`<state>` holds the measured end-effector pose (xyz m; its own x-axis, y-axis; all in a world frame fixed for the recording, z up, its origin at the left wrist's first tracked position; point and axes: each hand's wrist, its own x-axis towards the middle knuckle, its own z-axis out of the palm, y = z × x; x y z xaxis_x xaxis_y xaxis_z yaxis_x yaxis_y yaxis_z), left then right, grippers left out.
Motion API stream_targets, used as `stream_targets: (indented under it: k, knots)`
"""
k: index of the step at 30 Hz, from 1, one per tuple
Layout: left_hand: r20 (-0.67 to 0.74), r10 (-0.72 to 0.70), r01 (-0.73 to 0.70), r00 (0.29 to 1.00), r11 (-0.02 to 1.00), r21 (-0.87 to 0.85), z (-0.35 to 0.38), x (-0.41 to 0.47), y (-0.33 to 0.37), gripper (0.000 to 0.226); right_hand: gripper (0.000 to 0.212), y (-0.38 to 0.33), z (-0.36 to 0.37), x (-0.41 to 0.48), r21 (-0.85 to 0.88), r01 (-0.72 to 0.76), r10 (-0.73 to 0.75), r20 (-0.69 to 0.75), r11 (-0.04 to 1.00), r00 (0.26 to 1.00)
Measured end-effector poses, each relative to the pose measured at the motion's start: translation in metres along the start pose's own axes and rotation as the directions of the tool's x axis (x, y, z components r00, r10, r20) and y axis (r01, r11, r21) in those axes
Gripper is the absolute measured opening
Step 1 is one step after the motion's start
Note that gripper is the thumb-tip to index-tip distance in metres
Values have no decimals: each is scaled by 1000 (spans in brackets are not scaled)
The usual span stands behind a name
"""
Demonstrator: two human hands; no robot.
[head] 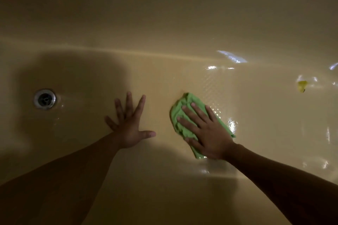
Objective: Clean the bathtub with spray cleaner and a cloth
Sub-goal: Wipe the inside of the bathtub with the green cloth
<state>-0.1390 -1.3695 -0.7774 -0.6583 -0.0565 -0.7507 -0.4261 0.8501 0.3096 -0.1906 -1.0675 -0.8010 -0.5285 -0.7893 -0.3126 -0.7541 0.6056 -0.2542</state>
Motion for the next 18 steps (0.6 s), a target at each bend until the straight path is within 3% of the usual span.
stream_targets:
  k: [4,8,12,18]
  knots:
    - [16,-5,5,1000,1000,-5,-1,-2,-6,133,68,3,9,-52,-5,63,-63,71,998,995]
    - [35,-28,27,999,1000,12,-1,-6,-13,136,71,22,11,-96,18,-20,18,90,1000,996]
    - [74,-35,34,997,999,20,-3,-12,-24,140,74,46,10,-105,82,-261,253,96,962,963]
    - [112,-57,52,992,997,52,-5,-18,-36,148,83,82,-4,-56,213,-597,605,31,774,795]
